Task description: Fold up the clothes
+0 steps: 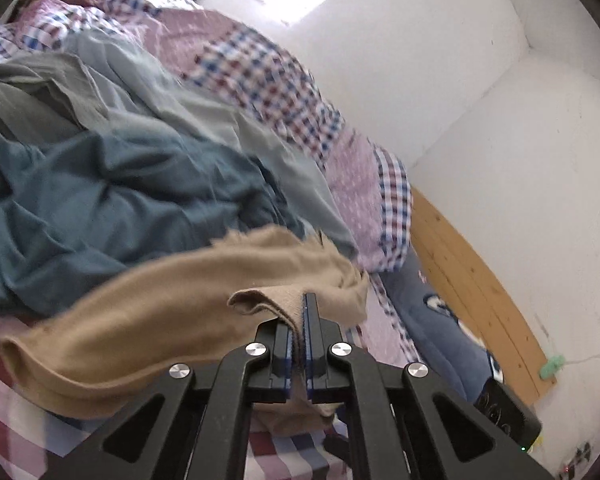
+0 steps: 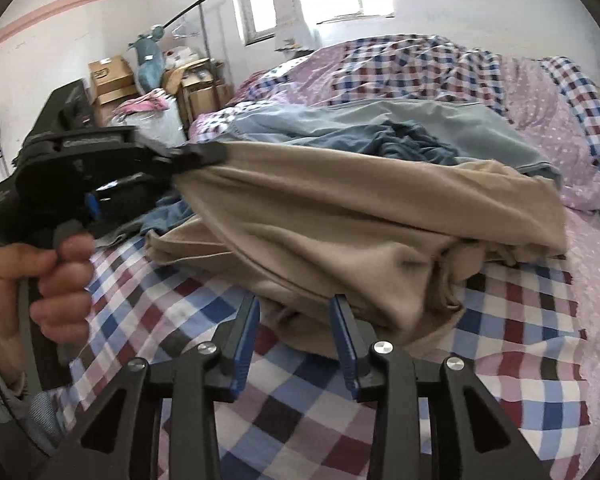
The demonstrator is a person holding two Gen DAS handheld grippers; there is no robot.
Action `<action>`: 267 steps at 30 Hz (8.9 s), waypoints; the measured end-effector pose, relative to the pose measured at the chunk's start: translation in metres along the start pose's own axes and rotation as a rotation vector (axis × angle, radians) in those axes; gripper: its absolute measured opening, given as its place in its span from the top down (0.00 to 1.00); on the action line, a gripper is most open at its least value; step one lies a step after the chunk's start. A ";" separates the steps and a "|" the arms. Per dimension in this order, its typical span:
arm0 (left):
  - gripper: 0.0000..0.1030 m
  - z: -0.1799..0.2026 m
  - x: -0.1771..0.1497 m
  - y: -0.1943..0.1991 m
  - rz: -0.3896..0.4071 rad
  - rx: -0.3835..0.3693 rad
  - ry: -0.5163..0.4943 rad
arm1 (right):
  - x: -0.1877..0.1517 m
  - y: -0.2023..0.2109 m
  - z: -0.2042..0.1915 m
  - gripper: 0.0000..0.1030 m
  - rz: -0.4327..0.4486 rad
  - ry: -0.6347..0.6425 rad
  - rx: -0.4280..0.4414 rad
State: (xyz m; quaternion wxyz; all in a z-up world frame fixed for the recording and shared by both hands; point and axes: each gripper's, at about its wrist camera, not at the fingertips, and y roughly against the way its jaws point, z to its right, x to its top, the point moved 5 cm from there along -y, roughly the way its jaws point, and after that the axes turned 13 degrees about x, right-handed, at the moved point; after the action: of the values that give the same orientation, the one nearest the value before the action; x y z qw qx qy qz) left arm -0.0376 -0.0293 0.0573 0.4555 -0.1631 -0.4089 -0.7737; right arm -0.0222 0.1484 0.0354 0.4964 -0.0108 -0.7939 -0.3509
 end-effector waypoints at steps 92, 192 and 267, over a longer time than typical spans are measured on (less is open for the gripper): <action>0.20 0.001 -0.057 0.028 0.107 0.401 -0.302 | -0.017 -0.005 0.114 0.99 0.002 -0.464 -0.207; 0.20 -0.007 -0.062 -0.014 -0.126 0.306 -0.202 | 0.026 0.042 0.147 1.00 0.153 -0.295 -0.575; 0.22 -0.005 -0.036 -0.017 0.006 0.372 -0.304 | -0.002 0.150 0.172 0.97 0.420 -0.564 -0.603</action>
State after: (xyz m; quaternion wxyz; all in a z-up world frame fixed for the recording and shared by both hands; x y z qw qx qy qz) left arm -0.0322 -0.0082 0.0234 0.4131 -0.1922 -0.6079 -0.6503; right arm -0.1005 0.3597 0.0707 0.2963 -0.4103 -0.7411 -0.4411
